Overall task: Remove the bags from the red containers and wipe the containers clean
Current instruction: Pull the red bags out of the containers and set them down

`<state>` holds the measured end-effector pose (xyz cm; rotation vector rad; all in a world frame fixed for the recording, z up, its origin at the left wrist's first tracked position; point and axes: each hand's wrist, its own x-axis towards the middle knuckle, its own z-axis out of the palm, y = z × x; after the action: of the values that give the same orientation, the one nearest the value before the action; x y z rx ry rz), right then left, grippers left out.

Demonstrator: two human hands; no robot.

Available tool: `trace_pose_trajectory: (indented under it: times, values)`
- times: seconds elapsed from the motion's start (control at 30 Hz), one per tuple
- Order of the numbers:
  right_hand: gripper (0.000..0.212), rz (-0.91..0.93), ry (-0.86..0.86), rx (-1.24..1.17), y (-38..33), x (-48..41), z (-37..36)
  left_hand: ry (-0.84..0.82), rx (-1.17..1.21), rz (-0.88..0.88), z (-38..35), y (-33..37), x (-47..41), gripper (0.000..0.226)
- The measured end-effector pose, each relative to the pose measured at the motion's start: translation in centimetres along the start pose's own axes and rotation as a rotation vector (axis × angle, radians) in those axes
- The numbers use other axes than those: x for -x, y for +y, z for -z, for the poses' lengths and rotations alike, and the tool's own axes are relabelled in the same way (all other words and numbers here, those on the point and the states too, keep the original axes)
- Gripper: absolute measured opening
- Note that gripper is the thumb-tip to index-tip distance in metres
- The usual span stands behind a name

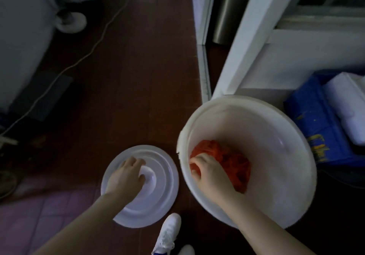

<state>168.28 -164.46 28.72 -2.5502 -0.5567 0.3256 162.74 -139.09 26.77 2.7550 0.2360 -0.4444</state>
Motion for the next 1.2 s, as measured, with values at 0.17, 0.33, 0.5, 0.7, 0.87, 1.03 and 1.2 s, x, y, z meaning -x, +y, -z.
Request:
trace_pose_trajectory:
  times: [0.17, 0.33, 0.5, 0.7, 0.87, 1.03, 1.2]
  values:
    - [0.031, 0.079, -0.122, -0.001, -5.3, -2.3, -4.5, -0.03, 0.062, 0.143, 0.0, -6.9, 2.8, 0.042]
    - [0.036, 0.101, -0.308, 0.072, -8.6, -4.3, -10.5, -0.054, 0.112, 0.234, -1.6, -13.2, 4.1, 0.042]
    - [0.047, 0.07, -0.43, 0.159, -9.8, -6.8, -16.8, -0.102, 0.099, 0.291, -4.6, -18.7, 4.3, 0.042]
    - [0.048, 0.083, -0.548, 0.213, -9.1, -9.3, -25.6, -0.184, 0.112, 0.324, -11.2, -22.4, 1.9, 0.05]
    - [0.05, 0.112, -0.607, 0.268, -5.5, -12.9, -35.2, -0.195, 0.171, 0.375, -20.6, -25.3, -2.6, 0.054]
    - [0.053, 0.141, -0.676, 0.343, 0.1, -15.9, -46.2, -0.201, 0.232, 0.422, -31.4, -28.6, -6.7, 0.055]
    - [0.057, 0.118, -0.696, 0.417, 4.6, -18.4, -56.5, -0.204, 0.212, 0.409, -40.2, -32.2, -9.5, 0.057]
